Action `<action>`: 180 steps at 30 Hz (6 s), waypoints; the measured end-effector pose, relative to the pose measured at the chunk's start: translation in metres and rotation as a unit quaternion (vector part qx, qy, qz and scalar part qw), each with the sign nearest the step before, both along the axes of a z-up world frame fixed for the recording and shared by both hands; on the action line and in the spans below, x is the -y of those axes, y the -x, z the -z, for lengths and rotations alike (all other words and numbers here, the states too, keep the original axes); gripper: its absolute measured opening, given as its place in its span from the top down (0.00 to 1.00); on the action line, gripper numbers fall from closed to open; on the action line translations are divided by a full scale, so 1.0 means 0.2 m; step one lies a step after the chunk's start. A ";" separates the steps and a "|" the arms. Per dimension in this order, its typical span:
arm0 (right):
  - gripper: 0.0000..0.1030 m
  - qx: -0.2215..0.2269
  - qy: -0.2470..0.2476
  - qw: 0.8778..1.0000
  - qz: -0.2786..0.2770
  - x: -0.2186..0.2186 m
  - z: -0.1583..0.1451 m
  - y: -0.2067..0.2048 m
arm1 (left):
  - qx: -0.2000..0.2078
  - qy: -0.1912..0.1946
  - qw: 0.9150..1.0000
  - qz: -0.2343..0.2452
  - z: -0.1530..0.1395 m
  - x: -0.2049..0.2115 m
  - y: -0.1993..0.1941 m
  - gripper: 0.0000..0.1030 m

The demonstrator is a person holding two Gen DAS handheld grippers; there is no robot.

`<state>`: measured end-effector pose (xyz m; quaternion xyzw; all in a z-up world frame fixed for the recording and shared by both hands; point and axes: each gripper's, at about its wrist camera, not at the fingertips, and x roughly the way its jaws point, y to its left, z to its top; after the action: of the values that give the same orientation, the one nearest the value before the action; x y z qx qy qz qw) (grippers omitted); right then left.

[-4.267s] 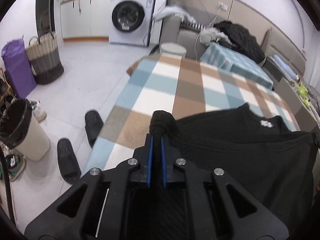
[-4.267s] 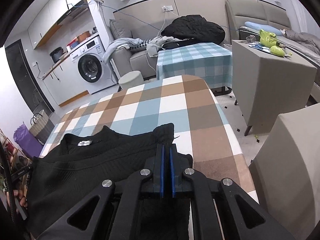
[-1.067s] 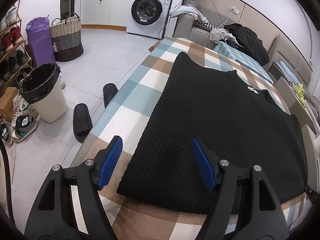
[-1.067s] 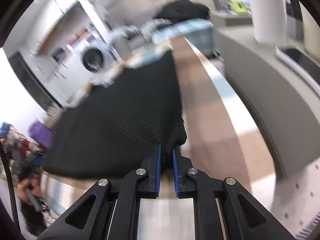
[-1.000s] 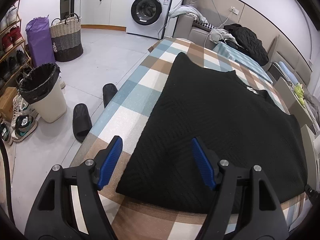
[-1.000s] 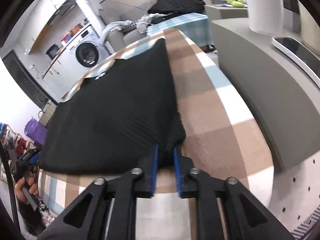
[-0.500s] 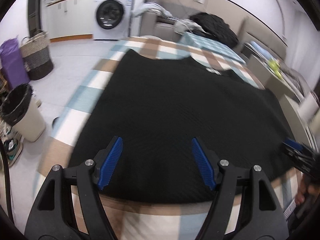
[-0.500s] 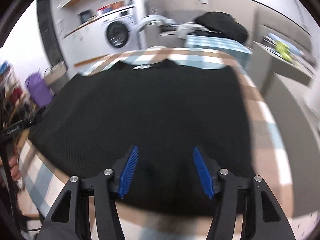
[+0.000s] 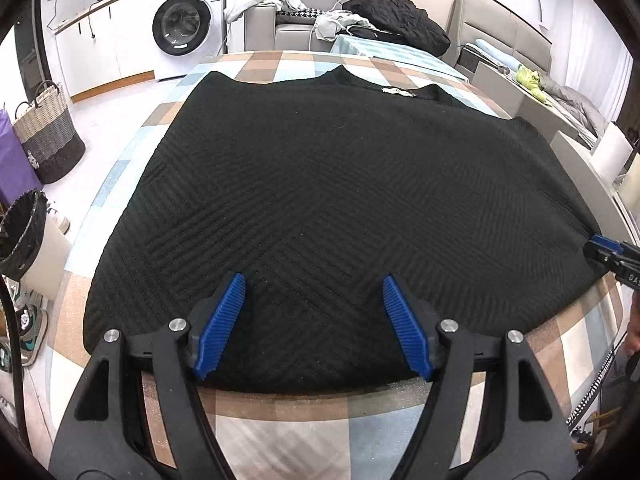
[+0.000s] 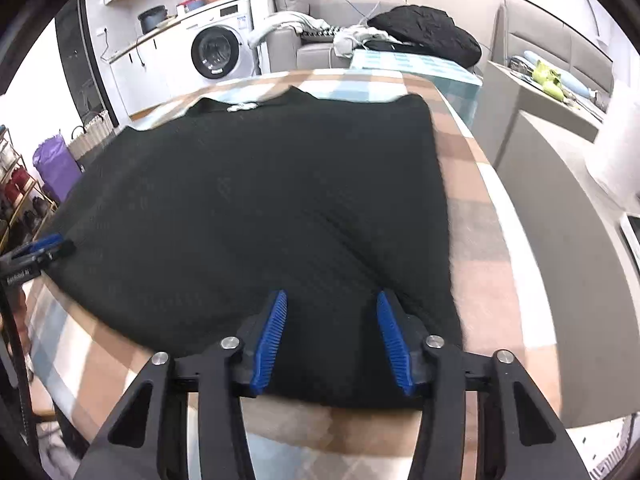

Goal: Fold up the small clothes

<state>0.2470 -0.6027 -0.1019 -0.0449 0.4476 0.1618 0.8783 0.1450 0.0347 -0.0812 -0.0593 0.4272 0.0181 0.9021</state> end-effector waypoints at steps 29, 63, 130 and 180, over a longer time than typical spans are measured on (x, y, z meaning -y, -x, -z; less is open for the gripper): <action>0.45 -0.026 0.023 0.999 0.030 -0.29 -0.02 -0.87 | -0.006 0.007 1.000 -0.018 -0.01 -0.11 -0.04 0.32; 0.38 -0.052 -0.005 0.998 0.031 -0.18 0.01 0.02 | 0.022 0.025 0.996 -0.085 -0.07 -0.15 0.31 0.32; 0.38 -0.081 -0.203 0.976 0.027 -0.02 -0.12 -0.03 | 0.116 0.069 0.984 0.118 -0.30 0.35 0.04 0.32; 0.59 -0.088 -0.188 0.978 -0.033 -0.24 0.02 -0.32 | -0.009 0.062 0.992 0.105 0.03 0.28 0.04 0.32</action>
<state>0.3119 -0.5547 -0.1056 0.1207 0.4831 0.2751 0.8224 0.1372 -0.0220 -0.0863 -0.0697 0.4395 -0.1030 0.8896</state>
